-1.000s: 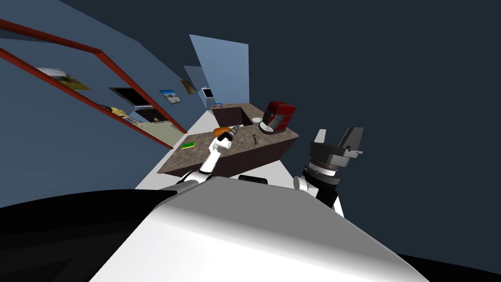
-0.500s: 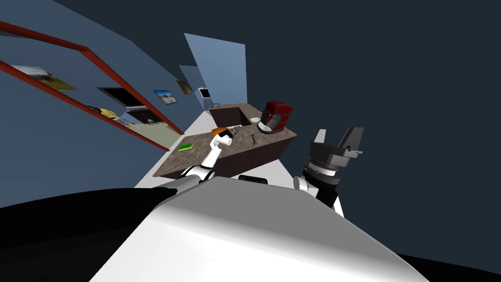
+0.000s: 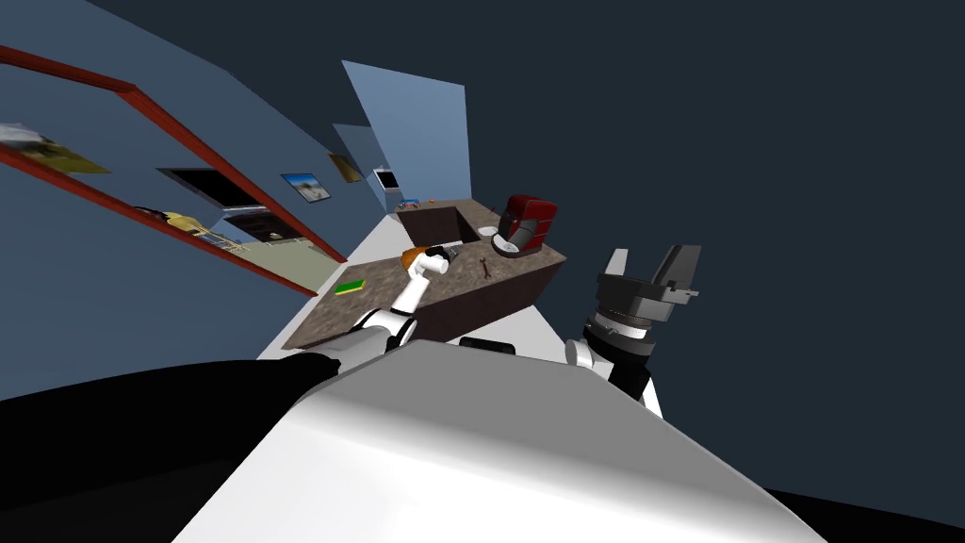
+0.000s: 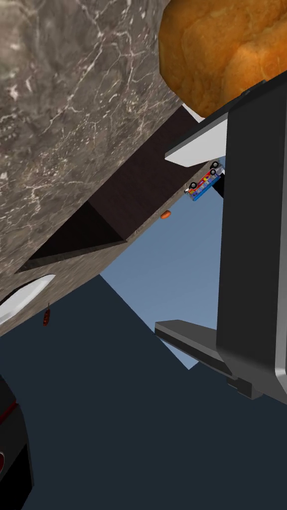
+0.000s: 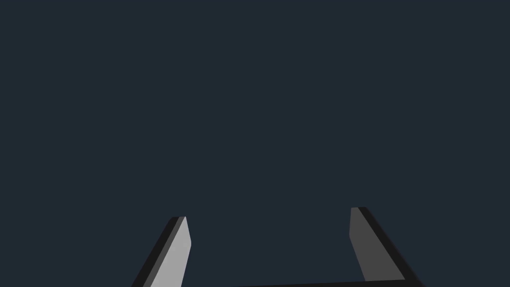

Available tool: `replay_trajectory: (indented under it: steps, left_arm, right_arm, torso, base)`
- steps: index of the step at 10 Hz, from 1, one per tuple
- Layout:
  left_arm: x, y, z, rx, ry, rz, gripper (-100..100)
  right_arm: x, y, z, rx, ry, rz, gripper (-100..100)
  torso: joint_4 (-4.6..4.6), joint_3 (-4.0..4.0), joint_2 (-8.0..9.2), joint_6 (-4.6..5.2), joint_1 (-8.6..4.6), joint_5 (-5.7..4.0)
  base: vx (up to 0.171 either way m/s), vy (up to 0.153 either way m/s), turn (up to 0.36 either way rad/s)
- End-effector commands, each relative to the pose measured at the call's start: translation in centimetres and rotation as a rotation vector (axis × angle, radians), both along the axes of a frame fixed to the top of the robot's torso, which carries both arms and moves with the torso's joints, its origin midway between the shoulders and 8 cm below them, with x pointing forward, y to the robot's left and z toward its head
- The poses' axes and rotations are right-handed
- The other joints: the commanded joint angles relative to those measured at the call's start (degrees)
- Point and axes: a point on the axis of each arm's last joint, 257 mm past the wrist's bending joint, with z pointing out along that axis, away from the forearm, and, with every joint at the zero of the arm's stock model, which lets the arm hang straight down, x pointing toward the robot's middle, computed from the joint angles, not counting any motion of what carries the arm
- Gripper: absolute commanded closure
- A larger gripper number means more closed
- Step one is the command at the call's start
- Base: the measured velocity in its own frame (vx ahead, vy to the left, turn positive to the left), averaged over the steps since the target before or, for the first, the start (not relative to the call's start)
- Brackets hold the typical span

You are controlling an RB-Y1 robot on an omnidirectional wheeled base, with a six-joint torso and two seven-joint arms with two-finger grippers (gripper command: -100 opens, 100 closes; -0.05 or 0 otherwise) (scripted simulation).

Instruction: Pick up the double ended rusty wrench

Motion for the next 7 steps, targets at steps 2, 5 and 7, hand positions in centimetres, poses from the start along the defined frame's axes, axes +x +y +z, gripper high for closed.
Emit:
replay_trajectory:
  steps: [2, 5, 7]
  left_arm:
    - [0.6, 0.2, -0.9, 0.036, 0.079, -0.005, -100]
    - [0.7, 0.8, -2.7, 0.061, 0.169, 0.0, -100]
    - [0.8, 0.9, -3.2, 0.082, 0.225, -0.006, -100]
  right_arm:
    - [0.0, 0.0, 0.0, 0.0, 0.0, 0.0, 0]
    - [0.0, 0.0, 0.0, 0.0, 0.0, 0.0, 0]
    - [0.0, 0.0, 0.0, 0.0, 0.0, 0.0, 0]
  torso:
    - [-0.01, 0.0, 0.0, -0.04, 0.01, 0.01]
    - [0.0, 0.0, 0.01, -0.06, 0.0, 0.01]
    - [-0.02, -0.02, -0.03, -0.05, -0.02, 0.0]
  base:
    - [0.014, -0.008, -0.094]
    - [0.016, -0.012, -0.062]
    - [0.023, -0.013, -0.096]
